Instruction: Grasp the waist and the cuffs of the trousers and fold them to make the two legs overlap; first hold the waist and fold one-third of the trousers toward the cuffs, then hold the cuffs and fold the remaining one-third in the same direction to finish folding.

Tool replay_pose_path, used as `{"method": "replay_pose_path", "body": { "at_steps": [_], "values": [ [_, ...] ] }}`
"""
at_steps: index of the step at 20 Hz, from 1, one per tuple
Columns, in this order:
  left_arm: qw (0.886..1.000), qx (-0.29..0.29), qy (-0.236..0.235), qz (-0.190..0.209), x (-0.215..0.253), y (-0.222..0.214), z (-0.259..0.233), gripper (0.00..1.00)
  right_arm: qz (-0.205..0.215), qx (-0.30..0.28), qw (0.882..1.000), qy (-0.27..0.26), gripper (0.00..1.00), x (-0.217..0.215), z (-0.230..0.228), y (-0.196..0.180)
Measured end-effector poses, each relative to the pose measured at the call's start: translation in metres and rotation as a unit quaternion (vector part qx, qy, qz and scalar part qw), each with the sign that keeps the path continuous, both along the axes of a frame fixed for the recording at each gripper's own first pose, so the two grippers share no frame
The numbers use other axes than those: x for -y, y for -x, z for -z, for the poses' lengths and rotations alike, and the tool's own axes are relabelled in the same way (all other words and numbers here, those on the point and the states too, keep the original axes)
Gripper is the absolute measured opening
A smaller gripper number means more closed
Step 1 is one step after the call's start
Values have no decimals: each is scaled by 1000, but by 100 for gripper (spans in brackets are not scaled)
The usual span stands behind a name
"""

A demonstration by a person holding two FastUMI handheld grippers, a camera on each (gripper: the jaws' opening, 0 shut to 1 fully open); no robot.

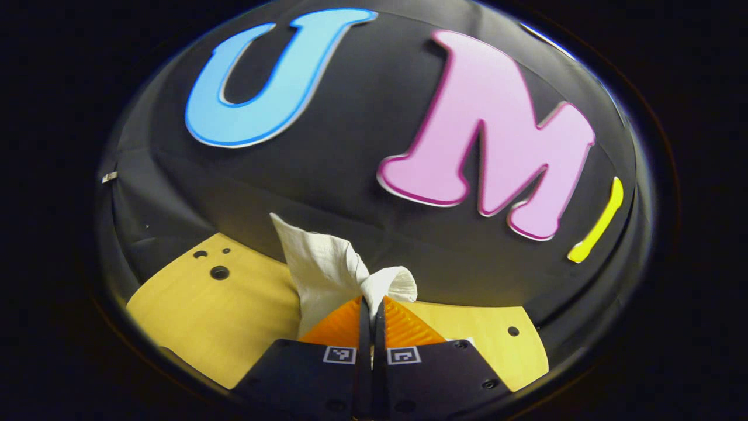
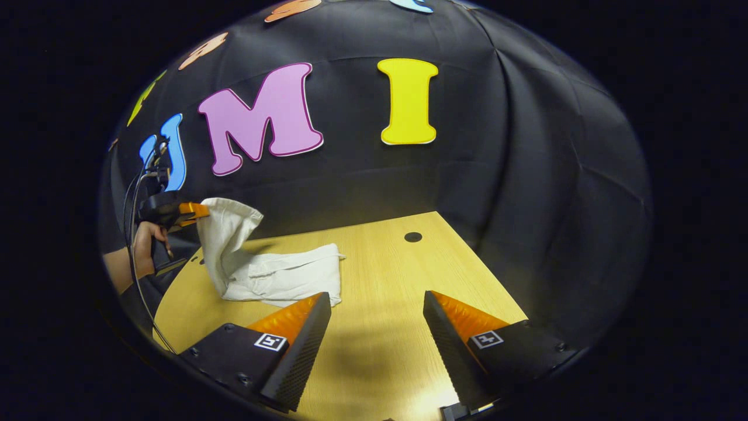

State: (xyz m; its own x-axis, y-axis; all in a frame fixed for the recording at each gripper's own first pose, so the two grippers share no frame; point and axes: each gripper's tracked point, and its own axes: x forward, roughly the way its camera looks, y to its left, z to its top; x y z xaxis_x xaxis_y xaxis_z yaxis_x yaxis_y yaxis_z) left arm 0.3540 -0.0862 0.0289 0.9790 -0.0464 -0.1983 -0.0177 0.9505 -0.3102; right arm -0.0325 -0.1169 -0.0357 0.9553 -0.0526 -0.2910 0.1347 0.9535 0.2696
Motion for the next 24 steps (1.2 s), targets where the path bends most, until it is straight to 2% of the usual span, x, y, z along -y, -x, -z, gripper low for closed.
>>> {"method": "replay_pose_path", "body": {
  "at_steps": [8, 13, 14, 15, 17, 20, 21, 22, 23, 24],
  "values": [
    [995, -21, -32, 93, 171, 8, 27, 5, -7, 14, 999, -28, 98, 45, 5, 6],
    [989, -65, -69, 112, 224, 21, 79, 7, -38, 12, 999, -12, 98, 47, 14, 15],
    [987, -76, -76, 118, 232, 24, 92, 4, -46, 13, 999, -7, 98, 47, 15, 18],
    [985, -87, -89, 119, 235, 29, 102, 7, -53, 14, 999, -3, 98, 44, 15, 19],
    [982, -100, -111, 115, 237, 40, 118, 24, -64, 17, 998, -2, 98, 39, 16, 22],
    [980, -87, -130, 121, 235, 60, 115, 52, -75, 23, 997, -9, 99, 27, 13, 25],
    [980, -74, -148, 110, 224, 66, 108, 74, -77, 22, 997, -7, 99, 22, 15, 28],
    [980, -57, -167, 93, 211, 73, 100, 78, -81, 21, 997, -5, 98, 18, 17, 29],
    [979, -40, -181, 80, 197, 81, 90, 93, -85, 19, 996, -4, 98, 14, 18, 30],
    [979, -25, -188, 72, 181, 93, 81, 99, -90, 18, 996, -5, 99, 9, 18, 32]
  ]
}}
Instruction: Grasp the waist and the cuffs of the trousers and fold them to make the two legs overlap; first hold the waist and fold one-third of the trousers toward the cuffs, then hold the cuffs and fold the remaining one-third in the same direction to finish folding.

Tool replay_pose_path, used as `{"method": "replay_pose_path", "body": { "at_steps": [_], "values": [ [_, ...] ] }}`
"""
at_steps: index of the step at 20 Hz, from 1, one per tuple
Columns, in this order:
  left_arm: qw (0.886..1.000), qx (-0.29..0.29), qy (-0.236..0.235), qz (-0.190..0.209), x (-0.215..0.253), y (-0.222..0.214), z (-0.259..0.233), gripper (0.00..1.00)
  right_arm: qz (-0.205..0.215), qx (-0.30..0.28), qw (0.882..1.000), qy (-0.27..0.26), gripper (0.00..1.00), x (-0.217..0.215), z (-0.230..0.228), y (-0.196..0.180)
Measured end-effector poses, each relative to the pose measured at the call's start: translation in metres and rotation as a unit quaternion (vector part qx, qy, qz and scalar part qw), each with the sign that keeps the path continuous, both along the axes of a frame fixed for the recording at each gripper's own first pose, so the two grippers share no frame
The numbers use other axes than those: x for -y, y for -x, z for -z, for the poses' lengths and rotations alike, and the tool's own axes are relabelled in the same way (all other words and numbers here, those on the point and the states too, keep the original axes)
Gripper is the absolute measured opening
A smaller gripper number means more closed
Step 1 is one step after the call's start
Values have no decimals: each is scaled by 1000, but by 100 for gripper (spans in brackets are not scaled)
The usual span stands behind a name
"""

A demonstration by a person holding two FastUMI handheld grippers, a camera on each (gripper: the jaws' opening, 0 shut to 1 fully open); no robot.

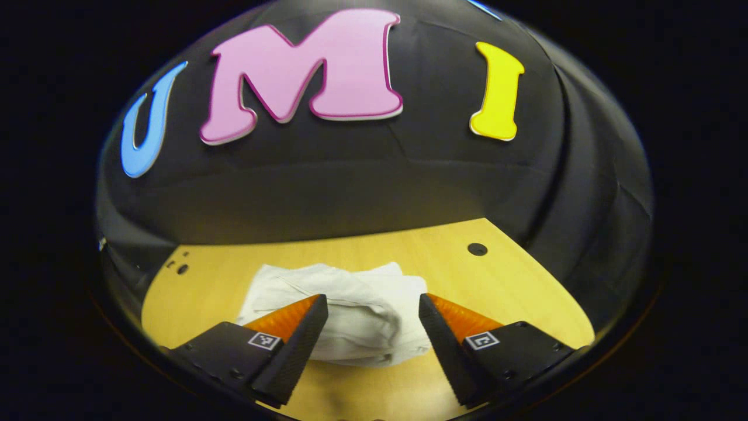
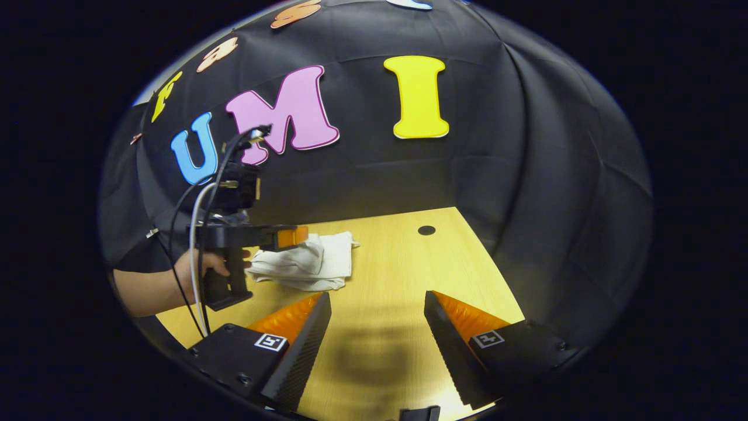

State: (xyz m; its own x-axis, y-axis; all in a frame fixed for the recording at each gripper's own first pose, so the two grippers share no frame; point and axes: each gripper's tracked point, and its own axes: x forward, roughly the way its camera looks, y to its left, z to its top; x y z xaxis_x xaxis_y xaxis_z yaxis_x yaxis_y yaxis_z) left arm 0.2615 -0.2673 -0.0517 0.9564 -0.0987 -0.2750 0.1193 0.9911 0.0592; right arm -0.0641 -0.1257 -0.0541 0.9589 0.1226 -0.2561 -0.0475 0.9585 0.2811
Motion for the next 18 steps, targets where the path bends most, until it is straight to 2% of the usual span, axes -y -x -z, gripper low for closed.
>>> {"method": "replay_pose_path", "body": {
  "at_steps": [6, 9, 15, 18],
  "values": [
    [998, 57, 2, -37, -78, 102, -36, 98, -9, 20, 1000, -1, 98, -32, -18, 15],
    [992, 94, -40, -73, -128, 160, -54, 97, -16, 23, 1000, 5, 98, -58, -28, 31],
    [992, 106, -9, -74, -166, 274, -49, 98, -13, 73, 997, 26, 98, -114, -58, 81],
    [991, 97, 15, -93, -181, 304, -25, 97, 29, 107, 993, 48, 98, -122, -67, 105]
  ]
}}
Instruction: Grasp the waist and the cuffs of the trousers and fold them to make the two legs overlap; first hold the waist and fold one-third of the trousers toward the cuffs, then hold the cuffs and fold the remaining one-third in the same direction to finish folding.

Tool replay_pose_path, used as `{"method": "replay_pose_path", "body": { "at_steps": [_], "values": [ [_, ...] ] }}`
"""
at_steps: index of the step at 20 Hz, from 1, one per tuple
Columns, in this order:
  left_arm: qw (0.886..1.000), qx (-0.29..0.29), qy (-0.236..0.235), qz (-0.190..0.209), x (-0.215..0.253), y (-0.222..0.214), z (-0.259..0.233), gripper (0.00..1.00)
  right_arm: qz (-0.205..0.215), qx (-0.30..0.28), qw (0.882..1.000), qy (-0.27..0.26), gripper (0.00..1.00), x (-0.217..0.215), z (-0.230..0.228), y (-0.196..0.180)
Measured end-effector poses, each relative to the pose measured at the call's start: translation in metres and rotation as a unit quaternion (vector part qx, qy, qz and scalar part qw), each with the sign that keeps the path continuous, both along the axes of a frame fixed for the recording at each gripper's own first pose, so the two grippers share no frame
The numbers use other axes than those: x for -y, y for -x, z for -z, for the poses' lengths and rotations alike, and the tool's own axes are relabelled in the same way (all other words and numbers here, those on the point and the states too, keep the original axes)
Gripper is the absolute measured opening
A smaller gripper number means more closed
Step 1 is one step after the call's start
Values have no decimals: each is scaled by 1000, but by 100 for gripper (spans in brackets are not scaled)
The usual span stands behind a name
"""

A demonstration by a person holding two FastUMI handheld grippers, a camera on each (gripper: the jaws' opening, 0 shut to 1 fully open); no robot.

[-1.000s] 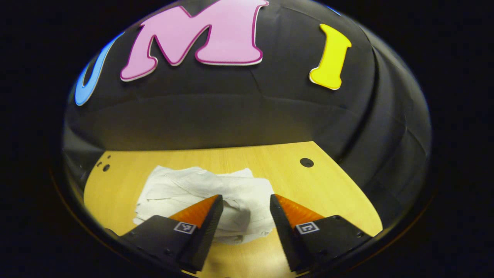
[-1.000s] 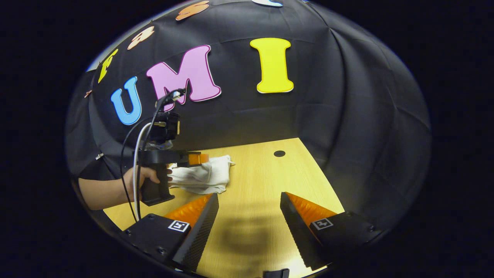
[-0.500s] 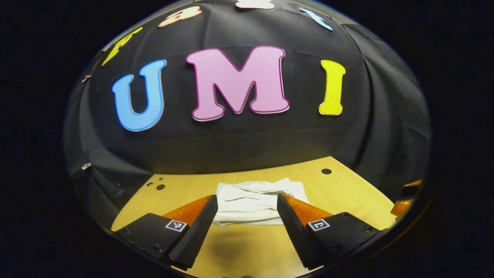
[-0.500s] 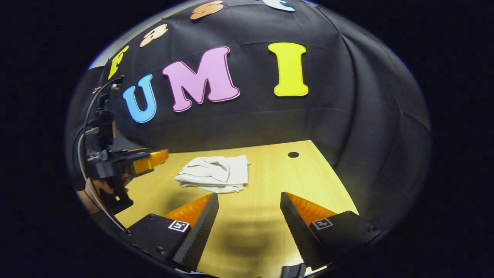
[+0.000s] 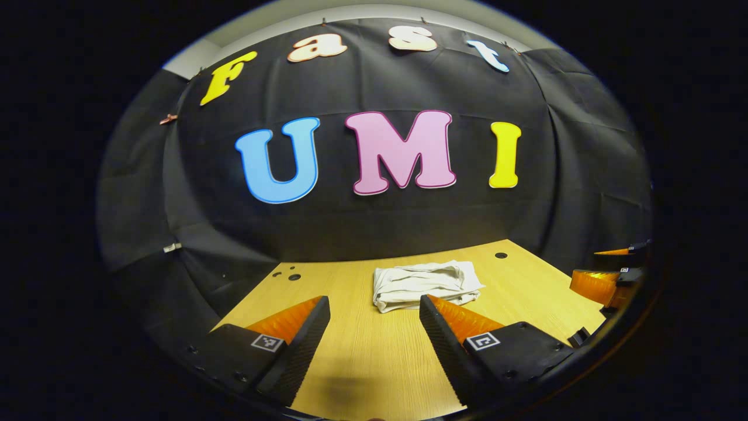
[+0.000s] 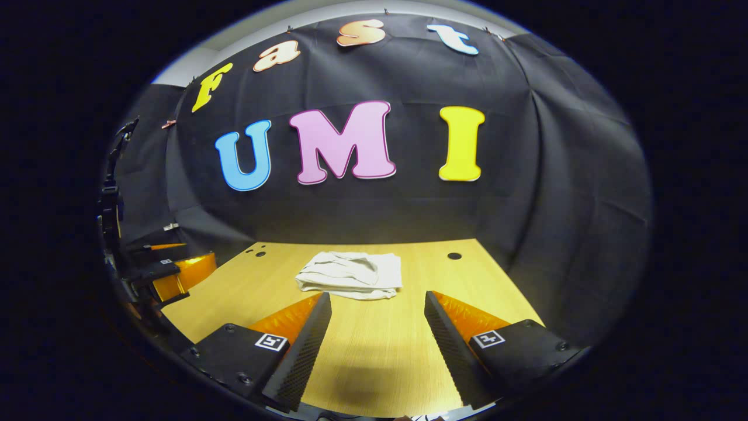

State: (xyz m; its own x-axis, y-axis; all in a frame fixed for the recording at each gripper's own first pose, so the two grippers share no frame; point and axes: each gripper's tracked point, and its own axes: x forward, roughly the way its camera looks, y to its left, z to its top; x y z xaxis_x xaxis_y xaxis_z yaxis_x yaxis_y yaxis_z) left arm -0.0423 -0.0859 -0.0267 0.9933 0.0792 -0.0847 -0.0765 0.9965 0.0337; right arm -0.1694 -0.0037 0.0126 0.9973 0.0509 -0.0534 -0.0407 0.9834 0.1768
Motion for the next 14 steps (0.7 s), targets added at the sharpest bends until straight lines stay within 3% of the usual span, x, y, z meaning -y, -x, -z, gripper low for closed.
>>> {"method": "replay_pose_path", "body": {
  "at_steps": [5, 7, 14],
  "values": [
    [998, -22, 61, -26, -18, 31, 26, 98, -22, -29, 999, 0, 98, -46, 29, 33],
    [997, -21, 63, -27, -28, 40, 30, 98, -26, -39, 999, 29, 98, -50, 38, 42],
    [997, -40, 61, -10, -37, 48, 47, 97, -22, -47, 998, 30, 99, -63, 45, 48]
  ]
}}
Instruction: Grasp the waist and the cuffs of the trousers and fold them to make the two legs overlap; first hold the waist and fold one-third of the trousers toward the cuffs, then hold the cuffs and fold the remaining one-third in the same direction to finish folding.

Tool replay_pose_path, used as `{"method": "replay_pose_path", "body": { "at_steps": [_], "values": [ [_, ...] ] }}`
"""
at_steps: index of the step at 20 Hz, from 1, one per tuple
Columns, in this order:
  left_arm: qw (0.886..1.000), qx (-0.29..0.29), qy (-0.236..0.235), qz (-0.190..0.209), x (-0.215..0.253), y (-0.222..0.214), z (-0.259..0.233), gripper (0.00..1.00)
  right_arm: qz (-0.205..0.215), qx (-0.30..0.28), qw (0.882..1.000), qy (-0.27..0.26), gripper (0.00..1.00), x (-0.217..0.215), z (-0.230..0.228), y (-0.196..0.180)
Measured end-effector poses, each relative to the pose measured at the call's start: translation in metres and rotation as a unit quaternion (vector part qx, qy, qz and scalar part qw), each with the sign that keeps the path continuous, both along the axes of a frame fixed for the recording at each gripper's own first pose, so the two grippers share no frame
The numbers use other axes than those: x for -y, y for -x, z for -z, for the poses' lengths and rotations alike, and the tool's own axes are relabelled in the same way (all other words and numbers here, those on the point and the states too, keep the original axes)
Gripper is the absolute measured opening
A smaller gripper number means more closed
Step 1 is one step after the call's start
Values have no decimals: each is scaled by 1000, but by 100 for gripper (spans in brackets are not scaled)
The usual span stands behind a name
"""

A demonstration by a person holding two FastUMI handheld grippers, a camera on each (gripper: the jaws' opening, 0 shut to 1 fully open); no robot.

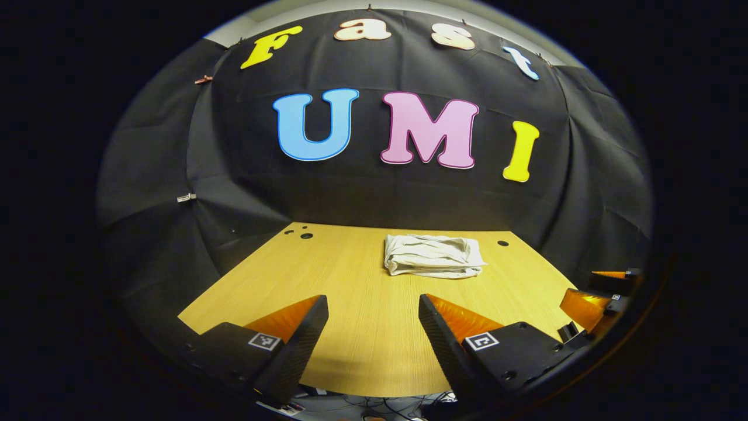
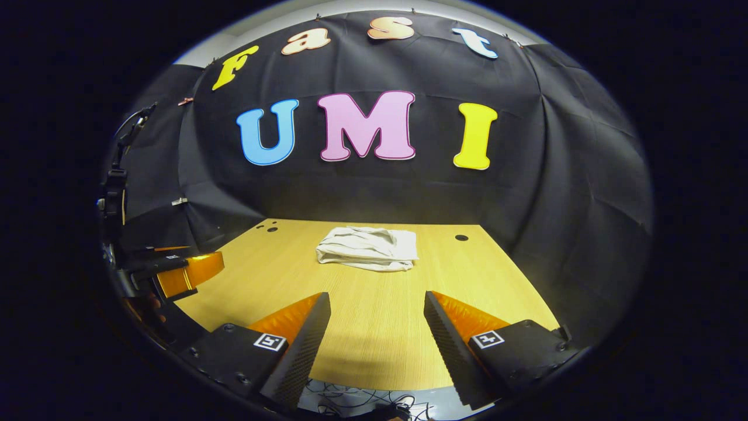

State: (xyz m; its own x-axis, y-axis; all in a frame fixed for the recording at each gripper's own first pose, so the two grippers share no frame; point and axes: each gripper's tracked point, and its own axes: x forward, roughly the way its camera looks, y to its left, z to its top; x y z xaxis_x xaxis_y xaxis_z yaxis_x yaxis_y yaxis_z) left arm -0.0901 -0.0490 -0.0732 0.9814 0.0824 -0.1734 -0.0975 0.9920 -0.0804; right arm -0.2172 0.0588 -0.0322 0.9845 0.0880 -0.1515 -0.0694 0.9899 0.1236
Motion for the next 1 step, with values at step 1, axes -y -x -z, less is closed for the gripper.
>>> {"method": "replay_pose_path", "body": {
  "at_steps": [1],
  "values": [
    [1000, 2, 0, 0, -3, 0, 0, 98, 0, -1, 1000, 2, 99, -1, 1, 0]
  ]
}}
